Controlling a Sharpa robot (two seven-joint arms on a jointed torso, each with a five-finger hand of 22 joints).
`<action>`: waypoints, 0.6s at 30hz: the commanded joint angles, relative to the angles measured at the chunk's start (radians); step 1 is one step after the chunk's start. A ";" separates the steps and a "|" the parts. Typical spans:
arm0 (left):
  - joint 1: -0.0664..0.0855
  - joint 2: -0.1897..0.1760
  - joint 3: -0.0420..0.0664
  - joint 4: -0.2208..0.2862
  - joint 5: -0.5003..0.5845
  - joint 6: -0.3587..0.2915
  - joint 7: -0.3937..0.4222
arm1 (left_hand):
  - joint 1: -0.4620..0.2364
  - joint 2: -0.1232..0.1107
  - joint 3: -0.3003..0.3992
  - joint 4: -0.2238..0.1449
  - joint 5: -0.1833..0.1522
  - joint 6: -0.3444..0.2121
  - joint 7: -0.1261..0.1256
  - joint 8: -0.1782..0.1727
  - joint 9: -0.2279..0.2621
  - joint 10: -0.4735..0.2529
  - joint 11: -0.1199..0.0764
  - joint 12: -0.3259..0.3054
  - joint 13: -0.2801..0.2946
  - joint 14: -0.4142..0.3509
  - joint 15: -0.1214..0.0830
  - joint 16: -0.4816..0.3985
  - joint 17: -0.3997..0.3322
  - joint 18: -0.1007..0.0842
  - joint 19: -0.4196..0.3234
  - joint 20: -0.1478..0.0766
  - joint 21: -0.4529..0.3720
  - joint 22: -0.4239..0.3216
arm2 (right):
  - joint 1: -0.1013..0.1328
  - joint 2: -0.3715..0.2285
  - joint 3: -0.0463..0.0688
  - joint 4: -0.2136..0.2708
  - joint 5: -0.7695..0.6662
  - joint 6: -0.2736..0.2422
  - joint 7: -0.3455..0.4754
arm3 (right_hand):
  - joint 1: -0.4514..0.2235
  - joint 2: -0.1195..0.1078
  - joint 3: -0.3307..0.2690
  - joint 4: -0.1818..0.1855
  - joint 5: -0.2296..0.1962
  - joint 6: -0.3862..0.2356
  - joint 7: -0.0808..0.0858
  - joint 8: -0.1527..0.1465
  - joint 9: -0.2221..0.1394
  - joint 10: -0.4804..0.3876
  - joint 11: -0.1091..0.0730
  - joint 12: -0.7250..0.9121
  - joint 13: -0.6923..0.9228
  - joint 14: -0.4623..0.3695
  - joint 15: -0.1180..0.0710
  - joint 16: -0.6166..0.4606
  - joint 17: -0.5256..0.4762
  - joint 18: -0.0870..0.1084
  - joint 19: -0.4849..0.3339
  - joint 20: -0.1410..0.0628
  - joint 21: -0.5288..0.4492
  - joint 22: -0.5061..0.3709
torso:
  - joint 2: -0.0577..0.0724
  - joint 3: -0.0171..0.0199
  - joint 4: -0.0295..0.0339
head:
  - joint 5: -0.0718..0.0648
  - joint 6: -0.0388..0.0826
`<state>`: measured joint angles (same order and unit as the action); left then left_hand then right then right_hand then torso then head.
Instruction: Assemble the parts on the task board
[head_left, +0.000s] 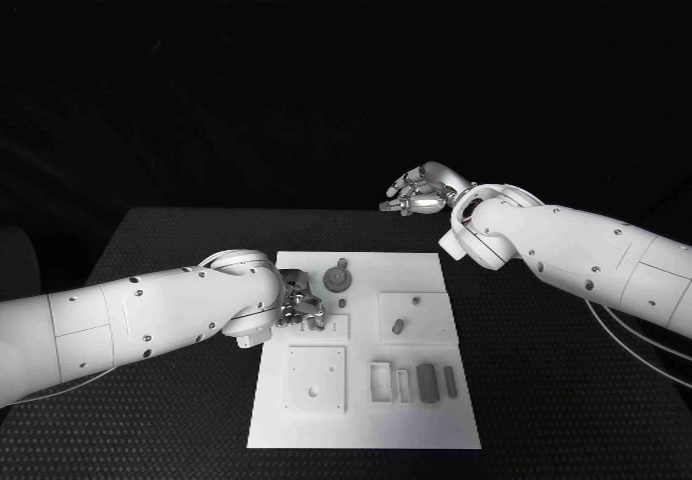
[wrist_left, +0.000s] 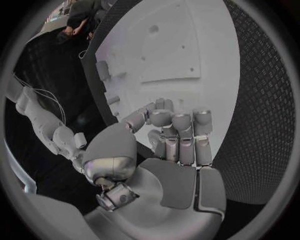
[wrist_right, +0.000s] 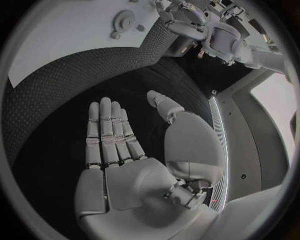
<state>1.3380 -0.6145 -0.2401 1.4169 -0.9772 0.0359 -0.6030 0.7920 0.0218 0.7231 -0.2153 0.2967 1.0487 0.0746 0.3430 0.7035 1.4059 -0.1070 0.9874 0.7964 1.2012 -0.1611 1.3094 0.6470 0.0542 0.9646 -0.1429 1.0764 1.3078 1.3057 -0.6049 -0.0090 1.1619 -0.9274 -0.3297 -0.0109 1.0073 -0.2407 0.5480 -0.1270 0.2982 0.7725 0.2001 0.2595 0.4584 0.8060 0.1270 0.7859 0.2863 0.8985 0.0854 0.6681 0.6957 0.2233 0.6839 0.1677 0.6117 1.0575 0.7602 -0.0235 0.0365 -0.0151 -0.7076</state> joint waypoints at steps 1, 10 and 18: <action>-0.001 0.002 0.000 0.001 -0.002 0.020 -0.004 | 0.009 0.022 0.006 -0.001 0.006 0.172 -0.089 0.007 0.110 -0.009 -0.018 0.006 -0.002 0.038 -0.041 0.004 -0.002 0.002 -0.007 -0.121 0.005 0.017 | 0.000 0.000 0.000 0.001 -0.001 0.010 0.011 | 0.008 0.001 -0.005 0.000 0.006 -0.007 0.019 0.004 -0.002 -0.004 0.007 -0.001 -0.002 -0.004 0.004 -0.005 -0.002 0.003 0.001 0.006 -0.005 -0.001 | 0.000 0.0002 -0.0009 | 0.000 0.000; -0.001 0.002 0.000 -0.003 -0.002 0.021 -0.005 | 0.008 0.023 0.006 -0.001 0.007 0.172 -0.089 0.007 0.111 -0.009 -0.018 0.006 -0.002 0.038 -0.041 0.005 -0.002 0.002 -0.008 -0.120 0.005 0.017 | -0.001 0.001 0.000 0.000 -0.001 0.011 0.012 | 0.009 0.001 -0.005 -0.001 0.006 -0.008 0.019 0.004 -0.003 -0.007 0.008 -0.001 -0.006 -0.006 0.005 -0.005 -0.003 0.003 -0.002 0.008 -0.007 -0.001 | 0.000 0.0000 0.0004 | 0.001 0.000; -0.001 0.007 0.000 -0.007 -0.004 0.018 -0.005 | 0.007 0.025 0.007 -0.004 0.011 0.174 -0.089 0.008 0.113 -0.008 -0.019 0.007 -0.002 0.038 -0.040 0.007 -0.003 0.002 -0.008 -0.120 0.006 0.018 | -0.002 0.004 0.000 -0.002 0.002 0.014 0.011 | 0.009 0.002 -0.006 -0.001 0.006 -0.008 0.019 0.005 -0.003 -0.008 0.009 0.000 -0.008 -0.008 0.006 -0.005 -0.004 0.003 -0.003 0.008 -0.008 -0.001 | 0.000 0.0002 -0.0002 | 0.003 -0.002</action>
<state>1.3378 -0.6105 -0.2401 1.4108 -0.9773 0.0391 -0.6053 0.7881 0.0257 0.7248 -0.2200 0.3010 1.0487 0.0746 0.3476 0.7104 1.4060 -0.1072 0.9892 0.7955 1.2051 -0.1616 1.3119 0.6448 0.0542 0.9647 -0.1428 1.0764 1.3076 1.3040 -0.6020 -0.0092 1.1599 -0.9274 -0.3284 -0.0105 1.0073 -0.2407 0.5479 -0.1270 0.2982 0.7721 0.2005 0.2595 0.4565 0.8024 0.1305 0.7859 0.2798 0.8956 0.0882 0.6681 0.6932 0.2234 0.6803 0.1713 0.6076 1.0575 0.7603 -0.0231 0.0366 -0.0125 -0.7094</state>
